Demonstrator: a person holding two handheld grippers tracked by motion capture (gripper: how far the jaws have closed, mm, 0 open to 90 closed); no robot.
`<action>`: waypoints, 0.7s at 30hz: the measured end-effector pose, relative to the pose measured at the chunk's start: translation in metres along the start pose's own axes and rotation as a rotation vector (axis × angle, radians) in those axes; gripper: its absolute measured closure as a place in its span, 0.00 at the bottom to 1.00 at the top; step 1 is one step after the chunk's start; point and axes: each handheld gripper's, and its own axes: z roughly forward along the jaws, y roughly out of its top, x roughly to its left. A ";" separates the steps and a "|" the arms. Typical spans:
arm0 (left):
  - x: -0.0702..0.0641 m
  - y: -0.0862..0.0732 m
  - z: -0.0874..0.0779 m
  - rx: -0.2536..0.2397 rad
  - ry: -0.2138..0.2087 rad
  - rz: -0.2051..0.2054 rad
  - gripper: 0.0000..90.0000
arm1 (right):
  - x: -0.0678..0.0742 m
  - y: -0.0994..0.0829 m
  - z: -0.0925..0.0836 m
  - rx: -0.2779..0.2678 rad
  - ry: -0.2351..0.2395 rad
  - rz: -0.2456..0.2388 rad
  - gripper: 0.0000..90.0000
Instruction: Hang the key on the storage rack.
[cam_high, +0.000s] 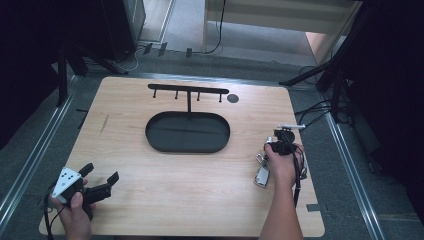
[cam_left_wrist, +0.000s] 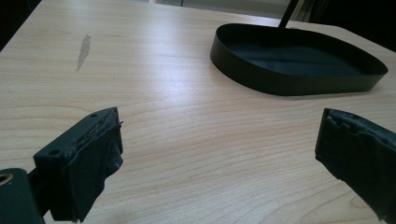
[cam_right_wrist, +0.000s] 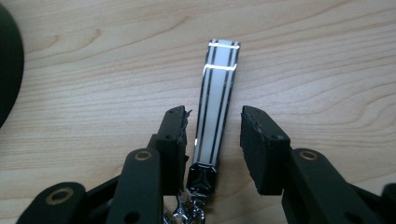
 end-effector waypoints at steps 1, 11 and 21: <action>0.000 0.000 0.000 0.000 0.000 0.001 0.01 | 0.001 0.000 0.001 0.004 0.004 -0.002 0.70; 0.000 0.000 0.000 0.005 -0.005 0.003 0.01 | 0.012 -0.002 0.004 -0.001 0.016 -0.118 0.91; 0.000 0.000 0.000 0.007 -0.010 0.002 0.01 | 0.021 -0.004 0.003 0.004 0.084 -0.194 0.98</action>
